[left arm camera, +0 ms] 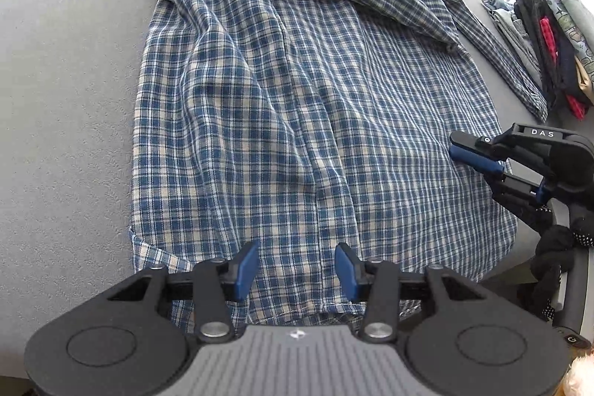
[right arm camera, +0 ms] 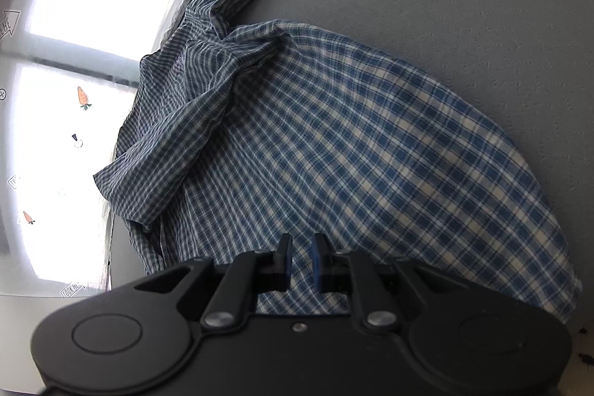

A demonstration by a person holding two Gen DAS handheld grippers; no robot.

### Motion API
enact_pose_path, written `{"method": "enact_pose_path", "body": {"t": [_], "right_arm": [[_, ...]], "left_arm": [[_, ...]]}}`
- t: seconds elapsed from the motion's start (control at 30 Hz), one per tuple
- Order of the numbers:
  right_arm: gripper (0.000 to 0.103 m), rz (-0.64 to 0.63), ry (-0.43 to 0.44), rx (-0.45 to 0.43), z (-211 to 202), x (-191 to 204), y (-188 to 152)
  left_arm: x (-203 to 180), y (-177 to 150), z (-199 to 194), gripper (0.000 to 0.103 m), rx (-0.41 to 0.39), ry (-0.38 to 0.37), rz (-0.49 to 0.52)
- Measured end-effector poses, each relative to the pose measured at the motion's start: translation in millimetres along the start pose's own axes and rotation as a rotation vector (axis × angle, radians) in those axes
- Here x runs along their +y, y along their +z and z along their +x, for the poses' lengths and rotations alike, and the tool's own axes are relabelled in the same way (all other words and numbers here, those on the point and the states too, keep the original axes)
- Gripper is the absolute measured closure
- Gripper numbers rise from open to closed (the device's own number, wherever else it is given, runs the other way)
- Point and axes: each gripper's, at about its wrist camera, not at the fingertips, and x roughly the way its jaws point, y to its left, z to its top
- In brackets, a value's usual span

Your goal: Fold clothes

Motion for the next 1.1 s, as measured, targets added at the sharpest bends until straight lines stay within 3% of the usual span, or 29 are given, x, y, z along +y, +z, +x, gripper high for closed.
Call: {"method": "enact_pose_path", "body": {"t": [0.27,0.57,0.87,1.1], "right_arm": [[0.090,-0.025,0.013,0.014,7.8,15.4,8.9],[0.090,-0.029,0.053,0.022,26.5,40.0,26.6],[0.090,-0.009,0.098,0.049,50.8,64.6,40.6],[0.090,0.069,0.127,0.075,62.2,61.3,43.9]], "left_arm": [[-1.2,7.2,-6.0,0.056,-0.026,0.045,0.029],[22.3,30.7,-15.6,0.056,-0.083,0.066,-0.054],[43.3,74.3,-24.1,0.055,-0.120,0.131,-0.158],[54.8,100.4,-25.4,0.055,-0.144,0.114,-0.246]]}}
